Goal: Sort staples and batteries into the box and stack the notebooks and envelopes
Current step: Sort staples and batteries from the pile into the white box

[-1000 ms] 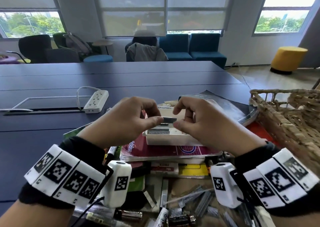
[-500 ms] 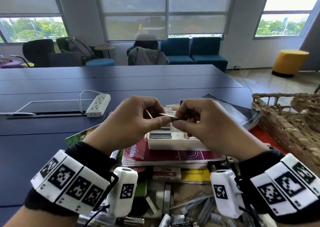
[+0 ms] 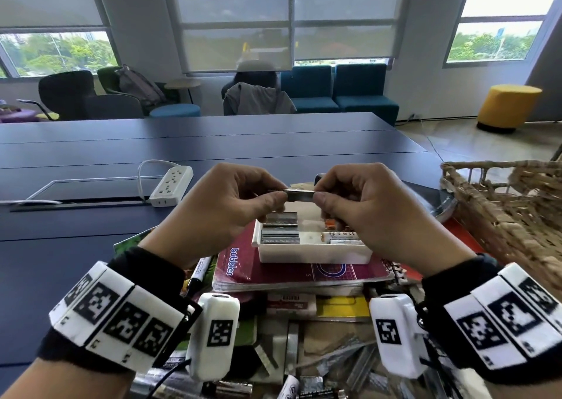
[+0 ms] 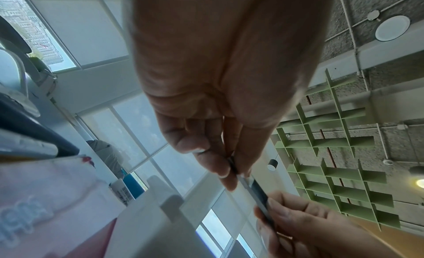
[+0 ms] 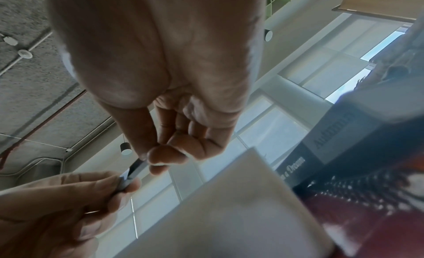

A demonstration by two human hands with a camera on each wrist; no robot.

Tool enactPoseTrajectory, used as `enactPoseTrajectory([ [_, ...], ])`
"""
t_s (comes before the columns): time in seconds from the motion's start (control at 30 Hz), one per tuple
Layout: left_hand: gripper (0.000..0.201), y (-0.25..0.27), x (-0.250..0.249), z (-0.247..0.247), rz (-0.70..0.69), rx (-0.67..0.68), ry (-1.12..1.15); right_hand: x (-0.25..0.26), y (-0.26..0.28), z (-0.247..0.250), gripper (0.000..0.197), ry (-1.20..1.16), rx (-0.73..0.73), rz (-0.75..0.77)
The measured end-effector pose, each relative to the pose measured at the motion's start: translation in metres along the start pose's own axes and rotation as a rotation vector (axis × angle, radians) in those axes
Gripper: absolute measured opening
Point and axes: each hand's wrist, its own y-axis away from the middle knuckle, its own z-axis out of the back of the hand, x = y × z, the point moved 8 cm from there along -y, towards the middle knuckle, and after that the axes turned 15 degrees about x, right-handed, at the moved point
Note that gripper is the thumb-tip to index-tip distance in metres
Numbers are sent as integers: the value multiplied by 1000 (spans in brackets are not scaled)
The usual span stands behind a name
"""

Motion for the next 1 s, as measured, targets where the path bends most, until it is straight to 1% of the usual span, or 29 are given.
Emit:
enactPoseTrajectory([
  [0.07,8,2,3,8,13,-55,-11,-5,1,7,15,20,-40,-25],
  [0.17,6,6,8,20,34,-189,-27,-14,2,12,15,73,-123,-78],
  [0.2,6,7,11,23,42,-223,-35,-15,1,10,14,93,-132,-89],
  [0.27,6,5,14,23,51,-252,-59,-17,-3,1,13,122,-106,-102],
  [0.37,5,2,16,20,43,-246,-112,-17,-6,-16,11,167,-41,-104],
  [0.5,4,1,17,19,36,-252,-154,-11,-8,-30,9,210,12,-68],
  [0.7,5,2,13,16,39,-245,-203,-13,-10,-34,6,229,64,-73],
  [0.87,5,1,15,16,41,-241,-202,-12,-10,-40,14,244,128,-73],
  [1.0,4,-1,18,13,41,-204,-184,-9,-9,-41,19,261,155,-80],
])
